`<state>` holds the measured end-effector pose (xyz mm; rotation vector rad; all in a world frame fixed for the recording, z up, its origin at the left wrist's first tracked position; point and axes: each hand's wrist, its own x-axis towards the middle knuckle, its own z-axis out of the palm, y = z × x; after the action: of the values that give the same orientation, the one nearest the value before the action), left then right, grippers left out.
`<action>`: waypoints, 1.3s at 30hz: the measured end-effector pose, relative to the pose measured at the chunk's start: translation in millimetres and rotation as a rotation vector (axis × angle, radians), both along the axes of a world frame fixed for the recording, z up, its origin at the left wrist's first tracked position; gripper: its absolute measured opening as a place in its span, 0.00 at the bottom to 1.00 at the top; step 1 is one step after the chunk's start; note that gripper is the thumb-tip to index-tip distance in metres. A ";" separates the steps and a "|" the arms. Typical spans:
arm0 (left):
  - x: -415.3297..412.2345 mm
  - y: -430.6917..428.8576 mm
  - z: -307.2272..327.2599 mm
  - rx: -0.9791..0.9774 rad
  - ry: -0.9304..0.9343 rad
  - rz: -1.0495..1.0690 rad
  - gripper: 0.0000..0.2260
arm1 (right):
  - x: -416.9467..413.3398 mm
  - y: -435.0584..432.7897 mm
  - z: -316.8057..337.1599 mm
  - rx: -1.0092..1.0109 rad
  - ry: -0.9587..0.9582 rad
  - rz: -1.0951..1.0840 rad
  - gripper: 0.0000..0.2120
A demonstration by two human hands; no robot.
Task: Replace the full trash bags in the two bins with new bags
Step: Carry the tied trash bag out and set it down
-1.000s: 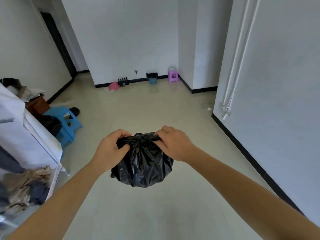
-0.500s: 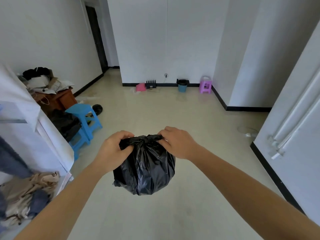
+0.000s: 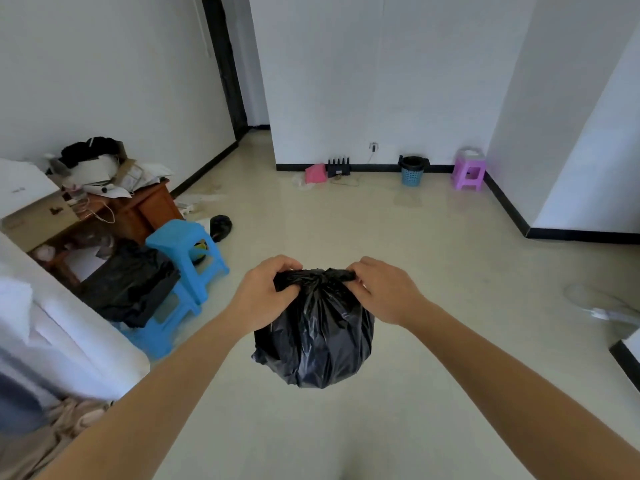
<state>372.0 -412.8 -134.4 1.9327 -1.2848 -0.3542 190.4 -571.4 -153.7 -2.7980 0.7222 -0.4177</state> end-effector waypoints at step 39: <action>943.2 -860.3 10.7 -0.054 0.117 0.235 0.17 | 1004.6 -871.5 6.2 0.421 -0.452 0.174 0.15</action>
<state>1315.2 -1273.1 -123.7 1.9614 -0.9702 -0.3046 1195.0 -1442.8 -147.6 -2.2342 0.4021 -0.7346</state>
